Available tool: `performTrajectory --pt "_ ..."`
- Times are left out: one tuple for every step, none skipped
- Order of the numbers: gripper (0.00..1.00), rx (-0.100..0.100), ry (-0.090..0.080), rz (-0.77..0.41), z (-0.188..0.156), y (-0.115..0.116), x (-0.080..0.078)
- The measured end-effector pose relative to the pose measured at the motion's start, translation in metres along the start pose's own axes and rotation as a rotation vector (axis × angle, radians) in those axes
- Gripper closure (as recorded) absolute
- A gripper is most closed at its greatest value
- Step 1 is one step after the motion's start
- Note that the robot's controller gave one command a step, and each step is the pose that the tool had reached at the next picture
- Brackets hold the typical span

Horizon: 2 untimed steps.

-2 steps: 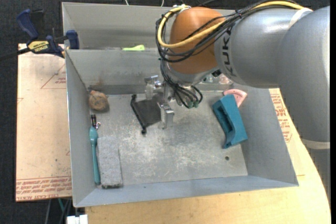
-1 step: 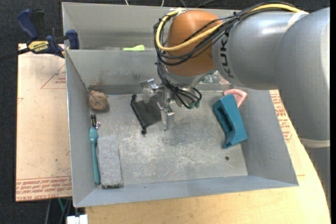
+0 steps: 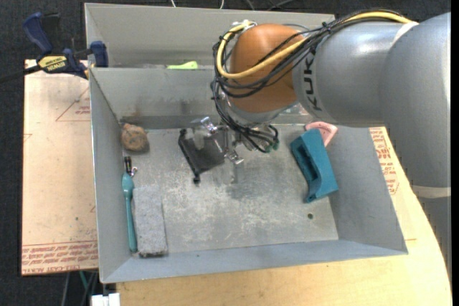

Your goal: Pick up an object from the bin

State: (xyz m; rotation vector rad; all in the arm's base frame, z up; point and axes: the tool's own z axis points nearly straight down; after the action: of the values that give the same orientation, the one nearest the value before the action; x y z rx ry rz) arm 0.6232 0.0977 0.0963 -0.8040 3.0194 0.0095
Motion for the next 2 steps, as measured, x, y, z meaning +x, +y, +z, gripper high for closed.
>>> performTrajectory --pt "0.00 -0.001 0.000 0.212 0.012 0.003 0.001" --pt "0.00 -0.001 -0.002 -0.057 0.024 0.010 -0.004"
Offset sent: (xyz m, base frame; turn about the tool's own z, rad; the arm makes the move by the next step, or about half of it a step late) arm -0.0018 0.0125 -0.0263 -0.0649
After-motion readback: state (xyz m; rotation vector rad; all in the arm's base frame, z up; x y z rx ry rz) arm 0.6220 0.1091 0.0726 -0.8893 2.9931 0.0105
